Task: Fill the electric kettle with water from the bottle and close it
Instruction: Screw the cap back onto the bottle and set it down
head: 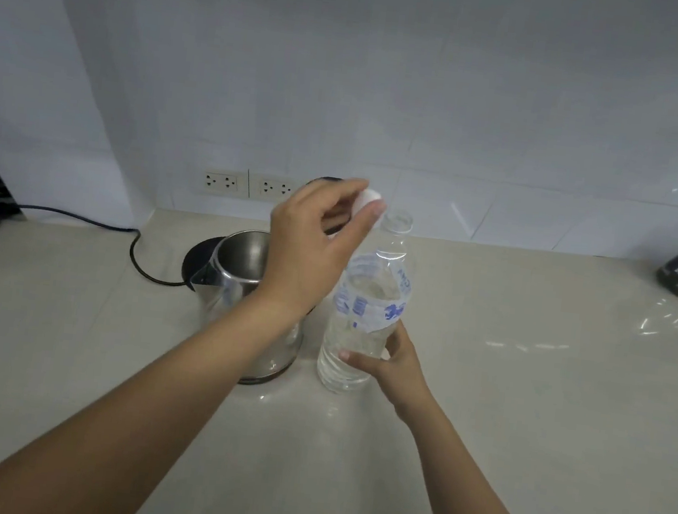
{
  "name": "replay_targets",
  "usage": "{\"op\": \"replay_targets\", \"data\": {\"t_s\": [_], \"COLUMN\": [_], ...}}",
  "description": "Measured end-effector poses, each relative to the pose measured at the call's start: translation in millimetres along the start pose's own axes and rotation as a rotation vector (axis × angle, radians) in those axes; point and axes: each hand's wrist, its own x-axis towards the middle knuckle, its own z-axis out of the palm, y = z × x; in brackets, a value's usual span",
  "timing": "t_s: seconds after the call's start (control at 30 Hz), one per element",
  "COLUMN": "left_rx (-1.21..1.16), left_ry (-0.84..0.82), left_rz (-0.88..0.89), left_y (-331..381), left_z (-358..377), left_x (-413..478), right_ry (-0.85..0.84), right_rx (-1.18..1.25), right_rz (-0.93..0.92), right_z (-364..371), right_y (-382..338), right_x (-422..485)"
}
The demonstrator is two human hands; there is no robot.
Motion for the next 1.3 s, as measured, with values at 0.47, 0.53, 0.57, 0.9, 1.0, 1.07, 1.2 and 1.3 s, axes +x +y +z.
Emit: {"op": "replay_targets", "data": {"t_s": [0.47, 0.53, 0.57, 0.9, 1.0, 1.07, 1.2, 1.3], "left_rx": [0.208, 0.224, 0.192, -0.015, 0.101, 0.006, -0.059, -0.147], "left_ry": [-0.116, -0.144, -0.179, -0.233, -0.273, -0.487, -0.942, -1.141], "left_rz": [0.021, -0.014, -0.059, -0.430, -0.384, -0.419, -0.382, -0.389], "left_y": [-5, -4, -4, 1, 1, 1, 0, -6], "left_z": [38, 38, 37, 48, 54, 42, 14, 6], "left_x": [21, 24, 25, 13, 16, 25, 41, 48], "right_ry": [-0.007, -0.006, -0.003, 0.368, 0.451, 0.359, -0.104, -0.414], "right_rx": [0.054, 0.058, 0.060, -0.003, 0.045, 0.035, -0.051, -0.107], "right_rz": [0.009, 0.003, 0.002, -0.089, -0.044, 0.032, 0.092, 0.103], "right_z": [2, 3, 3, 59, 68, 54, 16, -1], "right_y": [3, 3, 3, 2, -4, -10, -16, -24], "right_x": [-3, -4, -4, -23, -22, -14, 3, 15]}}
